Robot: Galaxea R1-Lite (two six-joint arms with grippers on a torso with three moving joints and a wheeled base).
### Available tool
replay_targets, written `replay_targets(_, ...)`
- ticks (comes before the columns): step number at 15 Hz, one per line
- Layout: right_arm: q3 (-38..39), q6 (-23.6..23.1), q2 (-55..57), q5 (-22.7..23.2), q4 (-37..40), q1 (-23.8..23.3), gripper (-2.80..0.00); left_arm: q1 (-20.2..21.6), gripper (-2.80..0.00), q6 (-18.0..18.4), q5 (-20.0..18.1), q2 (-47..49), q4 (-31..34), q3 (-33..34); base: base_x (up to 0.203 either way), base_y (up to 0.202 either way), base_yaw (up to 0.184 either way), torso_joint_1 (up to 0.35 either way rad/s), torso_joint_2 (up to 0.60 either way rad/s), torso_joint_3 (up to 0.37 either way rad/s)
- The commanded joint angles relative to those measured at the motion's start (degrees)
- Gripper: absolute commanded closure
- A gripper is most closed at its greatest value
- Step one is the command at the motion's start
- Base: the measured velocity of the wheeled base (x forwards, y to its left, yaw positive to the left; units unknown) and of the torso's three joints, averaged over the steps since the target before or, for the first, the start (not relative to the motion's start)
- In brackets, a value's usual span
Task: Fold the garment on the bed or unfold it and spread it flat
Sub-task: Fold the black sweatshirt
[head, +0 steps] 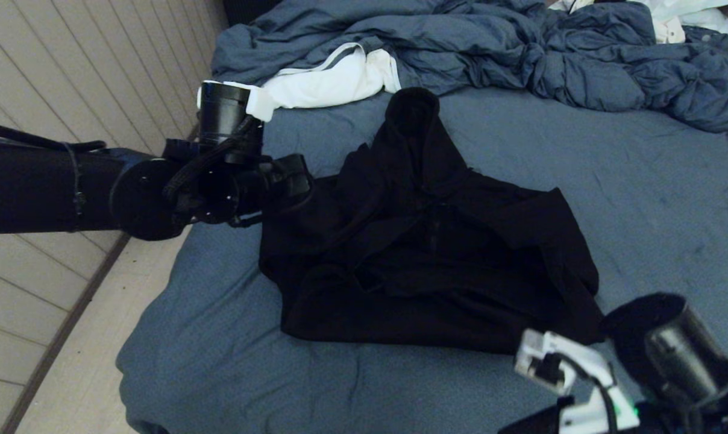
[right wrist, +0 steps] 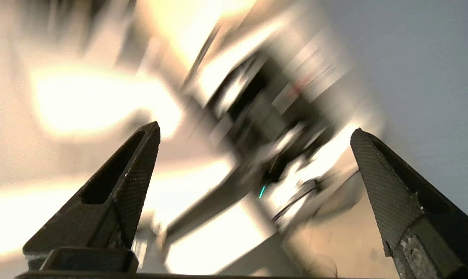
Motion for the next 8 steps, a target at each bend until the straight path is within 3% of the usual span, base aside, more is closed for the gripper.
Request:
replay_targets(1, 5.95, 0.54, 3.38, -0.05, -1.73, 9.75, -2.8, 0.37, 0.0, -0.2, 0.18, -5.78, -0.13, 4.6, 0.0, 0.0, 0.0, 0.0, 0.0, 0.0)
replay_targets(3, 11.35, 1.35, 5.2, -0.44, -7.09, 13.44, -2.8, -0.02, 0.0, -0.62, 0.43, -7.8, -0.21, 7.14, 0.0, 0.0, 0.0, 0.0, 0.0, 0.0)
replay_targets(6, 10.77, 1.64, 4.08, -1.22, -7.51, 12.74, -2.8, -1.61, 0.0, -1.25, 0.72, -7.71, 0.06, 6.7, 0.0, 0.0, 0.0, 0.0, 0.0, 0.0)
replay_targets(8, 10.16, 1.57, 3.2, -5.91, -8.11, 11.35, -2.8, -2.21, 0.0, -1.26, 0.84, -7.54, -0.03, 6.61, 0.0, 0.0, 0.0, 0.0, 0.0, 0.0)
